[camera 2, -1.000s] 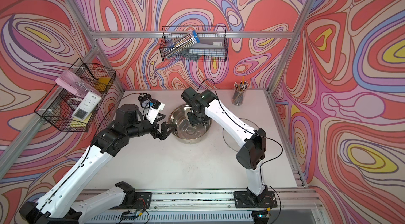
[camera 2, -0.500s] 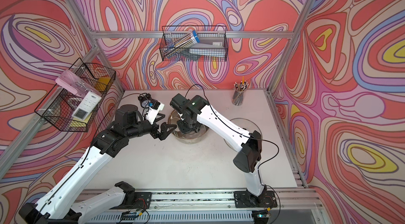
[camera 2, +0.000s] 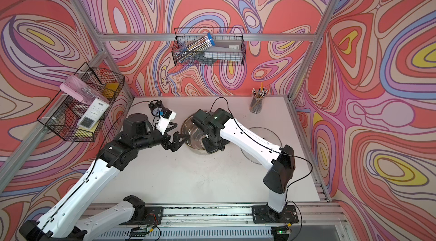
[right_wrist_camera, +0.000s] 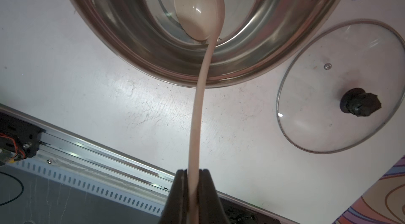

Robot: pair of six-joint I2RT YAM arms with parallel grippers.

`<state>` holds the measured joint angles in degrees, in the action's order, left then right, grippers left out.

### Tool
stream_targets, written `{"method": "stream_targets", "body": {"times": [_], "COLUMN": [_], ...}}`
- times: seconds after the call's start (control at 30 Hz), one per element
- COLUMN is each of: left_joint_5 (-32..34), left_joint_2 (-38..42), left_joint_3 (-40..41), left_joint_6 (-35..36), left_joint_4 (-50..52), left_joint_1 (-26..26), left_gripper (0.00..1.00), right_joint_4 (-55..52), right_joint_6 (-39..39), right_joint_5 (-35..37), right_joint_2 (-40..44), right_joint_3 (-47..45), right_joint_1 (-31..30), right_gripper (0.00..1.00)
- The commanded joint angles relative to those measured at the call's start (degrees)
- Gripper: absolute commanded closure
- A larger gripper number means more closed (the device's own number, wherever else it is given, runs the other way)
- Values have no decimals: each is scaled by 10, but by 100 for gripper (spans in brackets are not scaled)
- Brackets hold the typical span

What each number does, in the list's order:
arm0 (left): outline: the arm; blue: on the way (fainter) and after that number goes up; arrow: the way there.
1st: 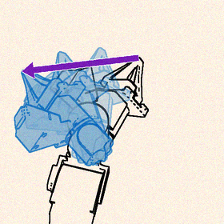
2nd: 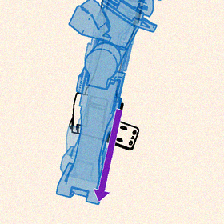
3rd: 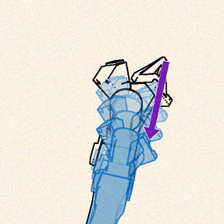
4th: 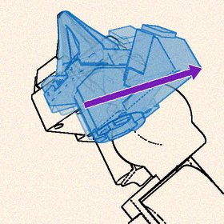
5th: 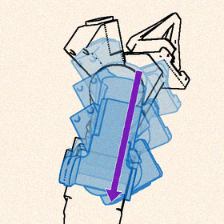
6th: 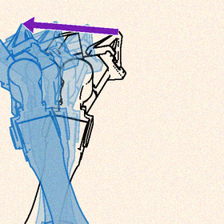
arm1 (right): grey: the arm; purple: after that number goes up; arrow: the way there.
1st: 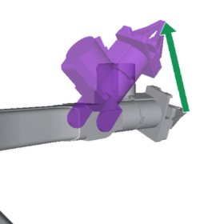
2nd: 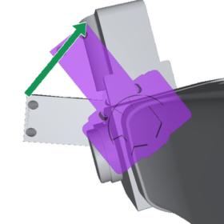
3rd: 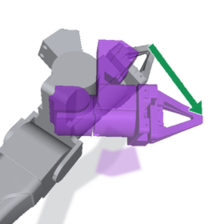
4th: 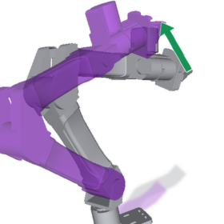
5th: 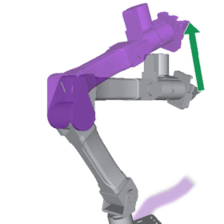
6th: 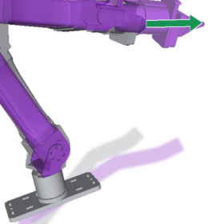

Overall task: Stir the soup with a spoon
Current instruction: Stir the soup in the pan with a stick.

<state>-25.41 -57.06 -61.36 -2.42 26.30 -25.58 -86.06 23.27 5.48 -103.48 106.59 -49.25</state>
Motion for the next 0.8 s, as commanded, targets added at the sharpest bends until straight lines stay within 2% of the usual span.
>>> {"method": "stream_targets", "body": {"times": [0.0, 0.4, 0.57, 0.77], "left_joint_5": [-8, -9, -8, -6], "left_joint_2": [4, -4, -4, -3], "left_joint_3": [6, -5, -2, 1], "left_joint_6": [-4, 2, 0, -3], "left_joint_4": [-20, -17, -18, -20], "left_joint_1": [-4, -4, -4, -3], "left_gripper": [1, 1, 1, 1], "right_joint_4": [3, 17, 25, 40], "right_joint_6": [15, -28, -48, -54], "right_joint_5": [46, 78, 31, -20], "right_joint_2": [12, -72, -118, -139], "right_joint_3": [-4, 95, 164, 202], "right_joint_1": [26, 73, 72, 56], "right_gripper": [100, 100, 100, 100]}}
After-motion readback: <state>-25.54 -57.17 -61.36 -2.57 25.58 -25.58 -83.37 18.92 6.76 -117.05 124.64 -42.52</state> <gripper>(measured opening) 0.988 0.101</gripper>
